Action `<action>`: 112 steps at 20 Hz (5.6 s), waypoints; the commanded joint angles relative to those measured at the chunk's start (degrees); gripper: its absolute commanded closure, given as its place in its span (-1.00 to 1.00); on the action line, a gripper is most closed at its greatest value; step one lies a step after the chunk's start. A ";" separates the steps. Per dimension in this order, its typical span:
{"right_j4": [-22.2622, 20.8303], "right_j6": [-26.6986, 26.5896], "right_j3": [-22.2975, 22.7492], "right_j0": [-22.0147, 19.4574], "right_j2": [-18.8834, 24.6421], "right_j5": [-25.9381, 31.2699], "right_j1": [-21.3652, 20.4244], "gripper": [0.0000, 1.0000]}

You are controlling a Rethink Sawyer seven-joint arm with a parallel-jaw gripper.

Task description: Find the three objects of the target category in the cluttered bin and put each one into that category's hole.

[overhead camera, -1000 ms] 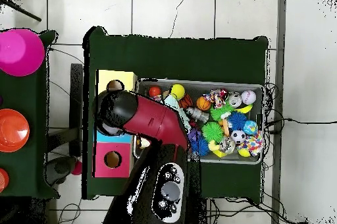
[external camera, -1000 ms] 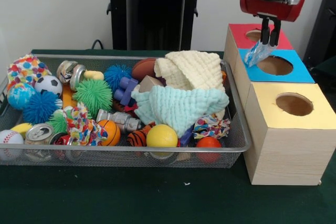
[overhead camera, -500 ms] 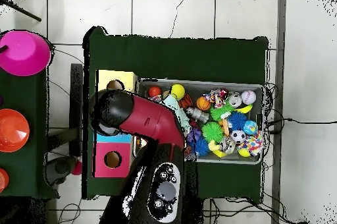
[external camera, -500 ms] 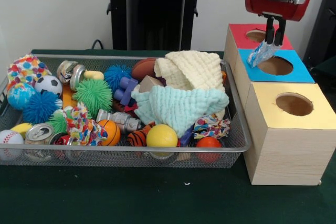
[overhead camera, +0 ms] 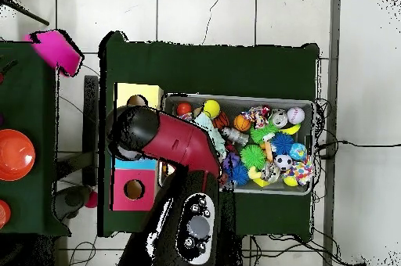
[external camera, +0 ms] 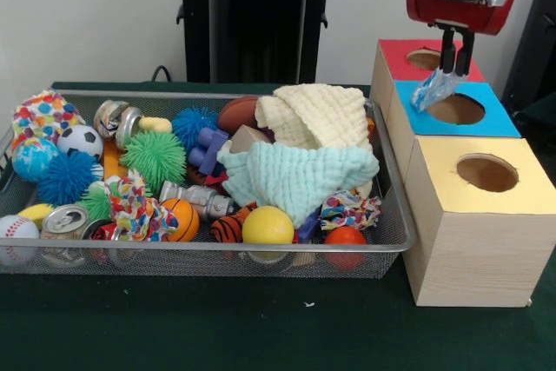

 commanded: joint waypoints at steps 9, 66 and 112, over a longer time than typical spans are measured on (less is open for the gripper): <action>3.72 19.26 0.71 0.77 2.78 2.10 2.53 1.00; -17.73 4.67 -15.71 -8.12 -3.93 2.77 0.36 -1.00; -23.83 9.33 -22.06 -21.59 0.44 -55.84 15.66 1.00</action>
